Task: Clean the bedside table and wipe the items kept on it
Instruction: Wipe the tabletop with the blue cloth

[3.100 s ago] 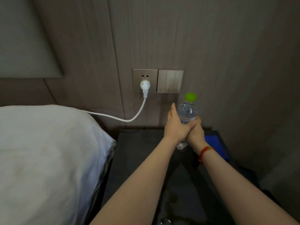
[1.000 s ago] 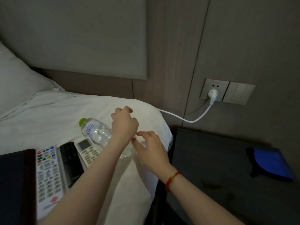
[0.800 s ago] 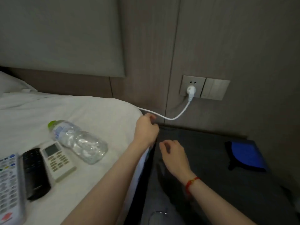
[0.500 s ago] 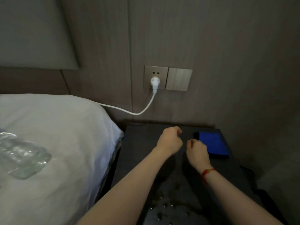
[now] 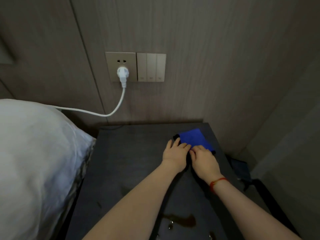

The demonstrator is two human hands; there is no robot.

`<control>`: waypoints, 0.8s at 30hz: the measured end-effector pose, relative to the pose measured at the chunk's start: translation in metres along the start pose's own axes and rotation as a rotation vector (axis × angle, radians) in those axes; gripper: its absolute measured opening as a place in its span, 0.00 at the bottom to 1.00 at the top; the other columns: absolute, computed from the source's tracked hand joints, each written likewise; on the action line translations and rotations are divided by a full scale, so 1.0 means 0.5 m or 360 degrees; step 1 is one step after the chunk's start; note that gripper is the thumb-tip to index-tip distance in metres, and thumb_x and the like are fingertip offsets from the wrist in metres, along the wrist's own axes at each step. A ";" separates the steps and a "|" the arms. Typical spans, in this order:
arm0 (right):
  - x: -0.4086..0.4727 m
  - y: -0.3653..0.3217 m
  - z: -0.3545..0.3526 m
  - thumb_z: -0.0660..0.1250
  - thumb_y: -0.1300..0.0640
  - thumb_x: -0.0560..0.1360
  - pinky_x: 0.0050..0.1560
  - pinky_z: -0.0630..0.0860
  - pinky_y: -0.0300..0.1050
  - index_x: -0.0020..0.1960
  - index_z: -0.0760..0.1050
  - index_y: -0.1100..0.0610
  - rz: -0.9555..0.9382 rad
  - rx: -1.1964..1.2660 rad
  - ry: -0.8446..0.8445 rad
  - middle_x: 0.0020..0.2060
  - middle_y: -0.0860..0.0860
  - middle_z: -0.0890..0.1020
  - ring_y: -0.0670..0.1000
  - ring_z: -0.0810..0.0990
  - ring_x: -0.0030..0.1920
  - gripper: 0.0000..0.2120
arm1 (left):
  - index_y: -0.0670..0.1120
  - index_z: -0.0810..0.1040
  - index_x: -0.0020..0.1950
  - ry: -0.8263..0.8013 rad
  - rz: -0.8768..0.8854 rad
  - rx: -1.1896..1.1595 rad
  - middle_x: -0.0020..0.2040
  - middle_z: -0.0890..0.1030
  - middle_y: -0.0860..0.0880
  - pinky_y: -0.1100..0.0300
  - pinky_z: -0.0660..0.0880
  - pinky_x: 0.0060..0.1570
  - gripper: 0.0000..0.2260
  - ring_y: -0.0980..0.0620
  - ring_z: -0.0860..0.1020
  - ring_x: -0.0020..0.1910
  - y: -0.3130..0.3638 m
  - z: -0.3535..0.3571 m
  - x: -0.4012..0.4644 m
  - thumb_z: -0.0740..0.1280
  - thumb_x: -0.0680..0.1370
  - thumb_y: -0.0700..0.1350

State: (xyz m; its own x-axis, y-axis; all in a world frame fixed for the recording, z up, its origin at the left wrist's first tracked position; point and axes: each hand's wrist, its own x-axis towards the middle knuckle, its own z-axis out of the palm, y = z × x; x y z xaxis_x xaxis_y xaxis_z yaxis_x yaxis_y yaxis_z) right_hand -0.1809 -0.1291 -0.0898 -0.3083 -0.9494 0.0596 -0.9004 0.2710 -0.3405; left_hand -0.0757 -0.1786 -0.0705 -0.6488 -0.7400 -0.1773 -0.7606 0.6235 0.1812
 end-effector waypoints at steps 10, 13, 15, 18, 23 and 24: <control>-0.040 -0.016 -0.037 0.57 0.51 0.78 0.44 0.72 0.48 0.56 0.73 0.56 -0.0440 -0.0387 -0.0174 0.54 0.53 0.77 0.55 0.77 0.52 0.13 | 0.47 0.77 0.57 0.0198 -0.0061 0.0176 0.57 0.79 0.46 0.47 0.49 0.72 0.12 0.47 0.72 0.62 0.005 0.001 -0.047 0.59 0.77 0.40; -0.065 -0.025 -0.033 0.57 0.48 0.78 0.48 0.74 0.50 0.61 0.71 0.55 -0.0534 -0.0504 -0.0212 0.56 0.53 0.76 0.56 0.77 0.54 0.16 | 0.47 0.79 0.55 0.0202 0.0013 0.0092 0.54 0.81 0.47 0.53 0.58 0.65 0.12 0.47 0.75 0.58 -0.007 -0.005 -0.063 0.58 0.77 0.40; -0.073 -0.027 -0.031 0.58 0.46 0.77 0.48 0.74 0.50 0.60 0.72 0.55 -0.0511 -0.0478 -0.0210 0.56 0.53 0.77 0.56 0.78 0.53 0.17 | 0.47 0.79 0.56 0.0185 0.0072 0.0036 0.54 0.81 0.47 0.55 0.62 0.61 0.12 0.46 0.76 0.57 -0.014 -0.004 -0.072 0.57 0.78 0.40; -0.080 -0.030 -0.030 0.57 0.47 0.78 0.47 0.75 0.49 0.58 0.73 0.55 -0.0492 -0.0458 -0.0187 0.54 0.52 0.78 0.55 0.78 0.51 0.16 | 0.45 0.78 0.58 0.0206 0.0037 -0.0192 0.56 0.80 0.43 0.53 0.70 0.57 0.13 0.43 0.77 0.56 -0.024 -0.001 -0.086 0.57 0.79 0.41; -0.087 -0.020 -0.033 0.56 0.52 0.78 0.50 0.73 0.50 0.57 0.74 0.52 -0.0351 -0.0136 -0.0166 0.52 0.53 0.81 0.57 0.78 0.53 0.13 | 0.43 0.76 0.61 0.0310 0.0153 -0.0462 0.57 0.78 0.42 0.54 0.69 0.58 0.12 0.45 0.76 0.57 -0.043 0.012 -0.111 0.59 0.79 0.42; -0.088 -0.015 -0.036 0.56 0.52 0.78 0.51 0.74 0.50 0.57 0.75 0.52 -0.0299 -0.0020 -0.0170 0.51 0.54 0.81 0.58 0.78 0.52 0.12 | 0.43 0.76 0.61 0.0299 0.0176 -0.0484 0.57 0.78 0.43 0.55 0.69 0.58 0.12 0.46 0.75 0.57 -0.048 0.015 -0.115 0.61 0.79 0.42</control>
State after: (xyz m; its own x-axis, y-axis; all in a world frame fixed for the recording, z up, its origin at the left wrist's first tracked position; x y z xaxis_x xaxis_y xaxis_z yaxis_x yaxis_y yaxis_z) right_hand -0.1658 -0.0864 -0.0729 -0.1011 -0.9947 0.0210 -0.9429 0.0891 -0.3209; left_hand -0.0204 -0.1490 -0.0718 -0.6893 -0.7236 0.0350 -0.6263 0.6196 0.4731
